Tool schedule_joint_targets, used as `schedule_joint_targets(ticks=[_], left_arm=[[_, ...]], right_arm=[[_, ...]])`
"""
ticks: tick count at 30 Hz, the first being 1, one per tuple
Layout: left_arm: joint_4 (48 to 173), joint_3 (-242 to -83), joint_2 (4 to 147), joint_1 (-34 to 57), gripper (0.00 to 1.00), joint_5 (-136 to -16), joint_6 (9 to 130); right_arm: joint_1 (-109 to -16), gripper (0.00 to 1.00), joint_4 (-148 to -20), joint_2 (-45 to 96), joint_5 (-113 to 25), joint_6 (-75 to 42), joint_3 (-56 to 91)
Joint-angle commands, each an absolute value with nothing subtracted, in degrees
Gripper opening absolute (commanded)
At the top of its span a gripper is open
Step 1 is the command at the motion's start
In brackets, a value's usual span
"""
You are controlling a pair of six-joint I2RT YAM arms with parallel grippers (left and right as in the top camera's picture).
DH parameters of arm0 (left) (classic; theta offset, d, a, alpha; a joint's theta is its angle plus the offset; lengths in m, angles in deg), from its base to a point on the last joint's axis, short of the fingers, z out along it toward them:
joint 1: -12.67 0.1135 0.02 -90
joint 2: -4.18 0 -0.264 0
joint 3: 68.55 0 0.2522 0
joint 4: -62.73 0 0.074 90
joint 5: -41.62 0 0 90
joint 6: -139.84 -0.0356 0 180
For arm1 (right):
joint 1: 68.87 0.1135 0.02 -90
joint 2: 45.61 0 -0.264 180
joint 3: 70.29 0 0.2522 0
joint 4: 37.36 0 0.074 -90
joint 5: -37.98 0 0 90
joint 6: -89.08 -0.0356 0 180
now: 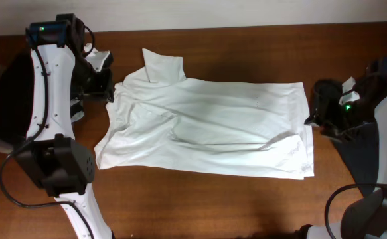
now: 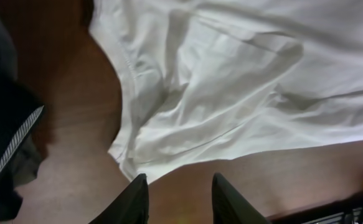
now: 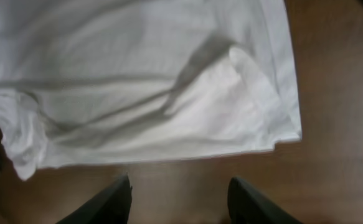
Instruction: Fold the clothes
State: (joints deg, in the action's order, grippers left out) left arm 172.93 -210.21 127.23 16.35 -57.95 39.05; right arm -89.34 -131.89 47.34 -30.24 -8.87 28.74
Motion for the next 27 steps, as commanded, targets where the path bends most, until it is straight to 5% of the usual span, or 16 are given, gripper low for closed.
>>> schedule_joint_targets(ticks=[1, 3, 5, 7, 8, 13, 18, 20, 27], left_arm=[[173.22, -201.16, 116.21, 17.05, 0.41, -50.4, 44.32], [172.65, -193.81, 110.9, 17.68, 0.47, -50.25, 45.35], [166.92, -181.84, 106.05, 17.77, 0.51, -54.51, 45.74], [159.86, -171.74, 104.43, 17.7, 0.51, -58.82, 45.74], [156.3, -167.21, 104.45, 17.7, 0.5, -60.63, 45.74], [130.64, -145.36, 104.56, 17.73, 0.07, -64.11, 46.42], [122.09, -135.68, 104.56, 17.81, 0.0, -59.63, 51.93], [124.47, -135.17, 104.56, 19.58, 0.01, -54.27, 55.4], [134.07, -136.16, 104.21, 32.06, 0.04, -53.53, 55.42]], right_arm=[[-89.45, 0.57, -135.08, 45.96, -30.46, -8.41, 28.74], [-89.45, 0.57, -135.57, 45.66, -32.89, -8.78, 27.3], [-89.47, 0.46, -133.29, 45.66, -34.53, -10.9, 22.03], [-89.47, 0.11, -128.16, 45.66, -34.48, -13.41, 15.21], [-89.47, 0.04, -124.96, 45.66, -34.44, -14.79, 11.58], [-89.47, 0.04, -102.15, 45.81, -29.52, -21.5, -8.11], [-89.51, 0.04, -89.97, 45.83, -31.55, -26.11, -16.79], [-89.62, 0.04, -95.57, 45.81, -40.87, -33.89, -16.98], [-89.62, 0.04, -109.75, 45.55, -54.02, -34.42, -11.85]])
